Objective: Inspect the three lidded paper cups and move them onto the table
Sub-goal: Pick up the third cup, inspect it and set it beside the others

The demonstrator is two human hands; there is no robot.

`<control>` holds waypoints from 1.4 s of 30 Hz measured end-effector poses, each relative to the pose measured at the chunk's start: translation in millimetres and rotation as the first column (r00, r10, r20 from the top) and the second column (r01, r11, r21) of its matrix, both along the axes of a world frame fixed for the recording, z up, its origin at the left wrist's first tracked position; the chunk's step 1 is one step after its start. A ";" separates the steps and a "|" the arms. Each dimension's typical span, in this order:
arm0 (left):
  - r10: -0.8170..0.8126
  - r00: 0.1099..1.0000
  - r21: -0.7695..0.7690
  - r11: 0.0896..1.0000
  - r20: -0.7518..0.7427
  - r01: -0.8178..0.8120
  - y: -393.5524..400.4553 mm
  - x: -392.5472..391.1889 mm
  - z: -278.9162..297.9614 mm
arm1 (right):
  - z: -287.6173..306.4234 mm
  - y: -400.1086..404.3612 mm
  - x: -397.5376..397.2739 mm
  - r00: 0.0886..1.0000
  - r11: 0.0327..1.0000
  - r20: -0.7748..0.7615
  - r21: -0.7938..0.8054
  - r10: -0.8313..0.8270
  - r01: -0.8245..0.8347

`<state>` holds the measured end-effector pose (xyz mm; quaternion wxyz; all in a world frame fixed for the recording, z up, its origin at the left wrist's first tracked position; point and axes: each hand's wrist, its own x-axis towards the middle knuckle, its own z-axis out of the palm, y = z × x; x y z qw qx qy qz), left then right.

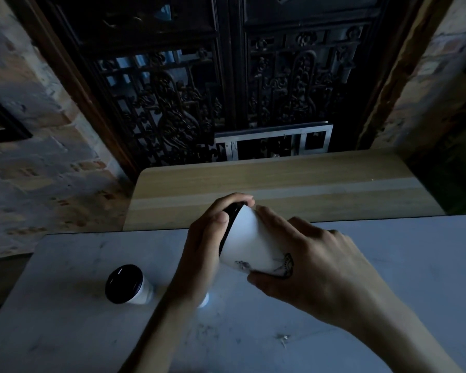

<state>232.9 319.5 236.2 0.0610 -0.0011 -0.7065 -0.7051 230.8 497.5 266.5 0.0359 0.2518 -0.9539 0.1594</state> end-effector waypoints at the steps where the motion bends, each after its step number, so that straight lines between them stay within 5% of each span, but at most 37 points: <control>1: -0.014 1.000 0.001 1.000 0.006 0.014 -1.6 -1.4 1.3 | -0.7 1.3 -1.5 1.000 1.000 0.019 0.011 0.011 -0.011; 5: -0.039 0.996 -0.023 0.999 0.085 0.042 -7.6 -9.3 12.5 | -0.2 -2.8 -0.8 0.999 0.999 -0.018 -0.021 0.034 -0.034; 12: -0.043 0.999 -0.126 0.991 0.003 0.043 -3.6 -8.5 10.5 | 9.6 0.5 -0.7 0.992 0.998 -0.116 0.017 0.058 -0.056; 18: -0.070 0.997 -0.108 0.992 -0.017 0.068 -2.4 -15.2 4.7 | 10.4 4.5 -6.3 0.997 0.999 0.067 0.034 0.035 -0.037; 24: -0.084 0.993 -0.030 0.996 -0.083 0.082 -3.9 -26.1 3.8 | 10.8 6.2 -20.0 0.954 0.983 0.295 -0.185 0.050 0.006; 31: -0.068 0.993 -0.019 0.998 -0.099 0.066 -1.4 -33.0 2.7 | 4.4 6.7 -25.7 0.954 0.954 0.289 -0.301 0.077 0.014; 37: -0.060 0.992 0.120 0.990 -0.107 0.073 -6.2 -45.9 9.6 | 0.9 7.5 -40.7 0.875 0.775 0.414 -0.627 0.251 0.075; 42: 0.023 0.994 0.145 0.989 -0.108 -0.007 6.6 -42.0 7.4 | 4.1 8.0 -45.4 0.862 0.758 0.436 -0.645 0.258 0.100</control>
